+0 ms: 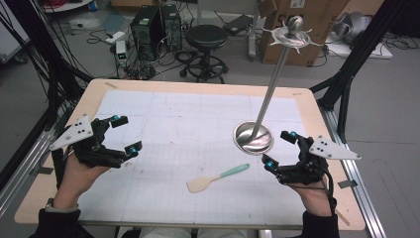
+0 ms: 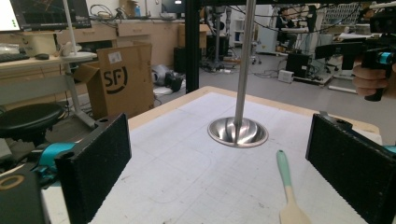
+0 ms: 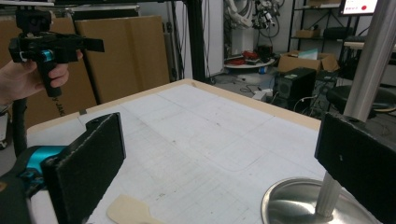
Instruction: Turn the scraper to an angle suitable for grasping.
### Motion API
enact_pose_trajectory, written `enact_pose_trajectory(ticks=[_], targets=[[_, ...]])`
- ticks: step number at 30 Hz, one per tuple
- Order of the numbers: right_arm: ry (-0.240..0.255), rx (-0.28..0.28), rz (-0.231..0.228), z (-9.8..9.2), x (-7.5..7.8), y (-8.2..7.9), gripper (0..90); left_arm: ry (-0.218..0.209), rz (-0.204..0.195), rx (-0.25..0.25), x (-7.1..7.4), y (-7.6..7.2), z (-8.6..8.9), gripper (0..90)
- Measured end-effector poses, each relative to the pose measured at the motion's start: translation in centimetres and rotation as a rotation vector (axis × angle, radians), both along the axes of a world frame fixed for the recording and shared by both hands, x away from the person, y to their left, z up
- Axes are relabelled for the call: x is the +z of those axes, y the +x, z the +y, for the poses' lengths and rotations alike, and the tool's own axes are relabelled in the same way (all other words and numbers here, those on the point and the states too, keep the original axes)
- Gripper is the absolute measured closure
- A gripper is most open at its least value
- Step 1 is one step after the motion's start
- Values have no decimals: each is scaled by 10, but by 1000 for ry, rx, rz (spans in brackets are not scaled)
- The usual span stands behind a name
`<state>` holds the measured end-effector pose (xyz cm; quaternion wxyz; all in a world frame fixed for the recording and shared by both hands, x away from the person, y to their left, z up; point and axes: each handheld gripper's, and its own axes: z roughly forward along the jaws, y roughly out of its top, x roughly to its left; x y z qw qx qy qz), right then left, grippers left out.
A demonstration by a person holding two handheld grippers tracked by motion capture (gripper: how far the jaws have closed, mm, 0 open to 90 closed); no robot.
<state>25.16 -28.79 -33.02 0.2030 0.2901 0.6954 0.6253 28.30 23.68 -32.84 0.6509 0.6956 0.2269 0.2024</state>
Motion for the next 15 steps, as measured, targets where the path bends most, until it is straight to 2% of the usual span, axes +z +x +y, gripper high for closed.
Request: enact_pose_trajectory(ticks=[9,12,13,14,15], targets=[[-23,17,24,8,-4,4,20,5,11,-2,-1,0,0,72],[-53,66,24,12,-5,5,239,8,12,0,-2,0,0,72],[-63,89,20,14,-6,6,279,6,13,1,-2,0,0,72],[-68,114,36,17,-7,7,335,5,15,0,-3,-1,1,72],[-68,114,36,17,-7,7,335,5,15,0,-3,-1,1,72]])
